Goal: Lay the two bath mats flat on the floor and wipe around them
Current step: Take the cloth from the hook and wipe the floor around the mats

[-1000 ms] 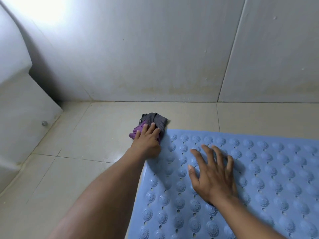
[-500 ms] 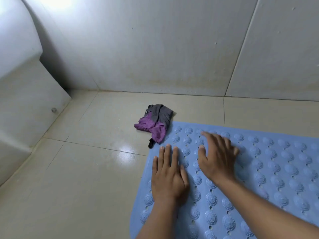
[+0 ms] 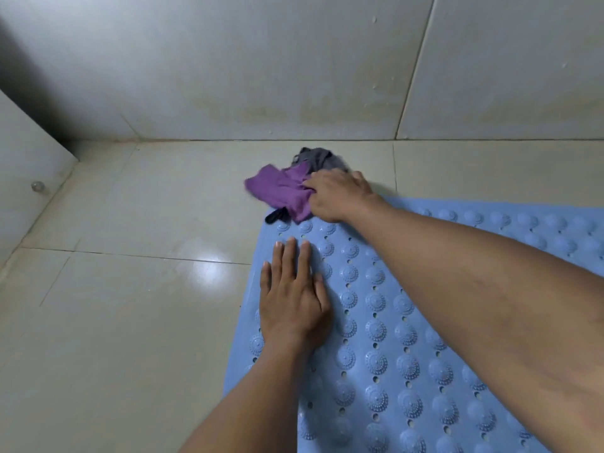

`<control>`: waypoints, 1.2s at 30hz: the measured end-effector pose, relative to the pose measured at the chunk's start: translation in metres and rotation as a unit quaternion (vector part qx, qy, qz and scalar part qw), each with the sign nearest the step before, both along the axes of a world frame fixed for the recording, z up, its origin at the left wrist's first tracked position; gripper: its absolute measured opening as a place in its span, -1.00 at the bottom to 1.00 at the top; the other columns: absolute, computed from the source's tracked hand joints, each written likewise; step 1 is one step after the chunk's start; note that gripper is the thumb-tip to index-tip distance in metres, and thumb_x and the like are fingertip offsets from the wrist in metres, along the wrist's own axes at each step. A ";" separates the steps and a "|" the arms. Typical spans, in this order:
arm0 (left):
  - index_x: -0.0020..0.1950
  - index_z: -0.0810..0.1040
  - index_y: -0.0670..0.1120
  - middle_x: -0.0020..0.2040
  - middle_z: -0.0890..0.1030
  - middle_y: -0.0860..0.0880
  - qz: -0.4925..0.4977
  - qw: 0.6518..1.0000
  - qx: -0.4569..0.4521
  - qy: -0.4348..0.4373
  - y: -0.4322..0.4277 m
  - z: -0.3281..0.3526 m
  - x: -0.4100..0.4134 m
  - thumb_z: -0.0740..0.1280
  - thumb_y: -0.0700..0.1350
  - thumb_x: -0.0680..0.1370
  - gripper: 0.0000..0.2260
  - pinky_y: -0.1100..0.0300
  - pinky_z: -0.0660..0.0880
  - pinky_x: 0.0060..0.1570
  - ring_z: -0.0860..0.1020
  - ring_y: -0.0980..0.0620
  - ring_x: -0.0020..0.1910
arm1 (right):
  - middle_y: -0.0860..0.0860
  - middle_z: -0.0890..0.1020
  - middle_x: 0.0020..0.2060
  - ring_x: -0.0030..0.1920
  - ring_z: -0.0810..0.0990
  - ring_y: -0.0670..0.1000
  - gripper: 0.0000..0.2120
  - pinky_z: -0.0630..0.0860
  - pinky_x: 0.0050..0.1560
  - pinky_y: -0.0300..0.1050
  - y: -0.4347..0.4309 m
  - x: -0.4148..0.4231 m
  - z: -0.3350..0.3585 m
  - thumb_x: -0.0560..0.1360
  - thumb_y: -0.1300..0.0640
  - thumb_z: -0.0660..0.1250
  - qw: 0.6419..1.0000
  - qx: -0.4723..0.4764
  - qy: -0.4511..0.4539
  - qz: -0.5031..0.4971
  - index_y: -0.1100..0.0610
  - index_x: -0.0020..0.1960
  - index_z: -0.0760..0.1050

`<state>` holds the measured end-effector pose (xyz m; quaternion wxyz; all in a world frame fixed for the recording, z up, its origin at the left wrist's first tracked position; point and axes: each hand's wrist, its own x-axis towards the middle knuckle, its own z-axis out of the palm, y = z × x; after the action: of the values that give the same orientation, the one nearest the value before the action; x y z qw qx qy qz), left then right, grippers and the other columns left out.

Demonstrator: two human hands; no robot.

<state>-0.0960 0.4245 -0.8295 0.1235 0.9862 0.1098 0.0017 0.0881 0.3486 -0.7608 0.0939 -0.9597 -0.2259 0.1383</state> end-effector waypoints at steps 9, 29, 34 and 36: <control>0.65 -0.06 0.12 0.67 -0.09 0.09 0.007 1.000 -0.012 0.026 0.002 -0.001 0.001 -0.16 0.10 0.64 -0.46 0.07 -0.24 0.57 -0.19 0.09 0.63 | 0.05 0.44 0.38 0.44 0.30 0.16 -0.62 0.27 0.36 0.15 -0.132 -0.004 -0.012 0.60 0.03 0.21 0.989 -0.052 -0.050 -0.131 -0.01 0.40 0.46; 0.65 0.12 -0.05 0.66 0.08 -0.06 -0.177 0.984 0.000 0.034 -0.233 0.002 -0.042 0.00 0.35 0.60 -0.28 -0.29 -0.03 0.51 -0.06 -0.24 0.63 | 0.03 0.41 0.43 0.44 0.28 0.16 -0.53 0.28 0.34 0.19 -0.303 -0.009 -0.016 0.57 0.12 0.21 0.964 -0.080 -0.064 -0.244 -0.04 0.47 0.37; 0.66 0.04 0.11 0.67 -0.02 0.02 -0.293 0.956 0.020 0.030 -0.232 0.005 -0.040 0.02 0.27 0.63 -0.39 -0.30 -0.01 0.51 -0.14 -0.13 0.64 | 0.04 0.37 0.46 0.46 0.26 0.17 -0.54 0.26 0.35 0.22 -0.336 -0.004 -0.019 0.61 0.07 0.17 0.955 -0.098 -0.064 -0.274 -0.05 0.51 0.31; 0.66 0.04 0.10 0.67 -0.02 0.04 -0.313 0.949 0.018 0.029 -0.231 0.003 -0.038 0.02 0.24 0.64 -0.40 -0.29 0.01 0.51 -0.14 -0.11 0.64 | 0.06 0.36 0.46 0.46 0.25 0.17 -0.53 0.24 0.37 0.23 -0.344 0.000 -0.018 0.60 0.07 0.17 0.950 -0.100 -0.065 -0.289 -0.04 0.51 0.31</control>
<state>-0.1341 0.1932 -0.8268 0.0965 0.9727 -0.2011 -0.0632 0.0879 0.0041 -0.7788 0.0187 -0.9953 0.0700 0.0643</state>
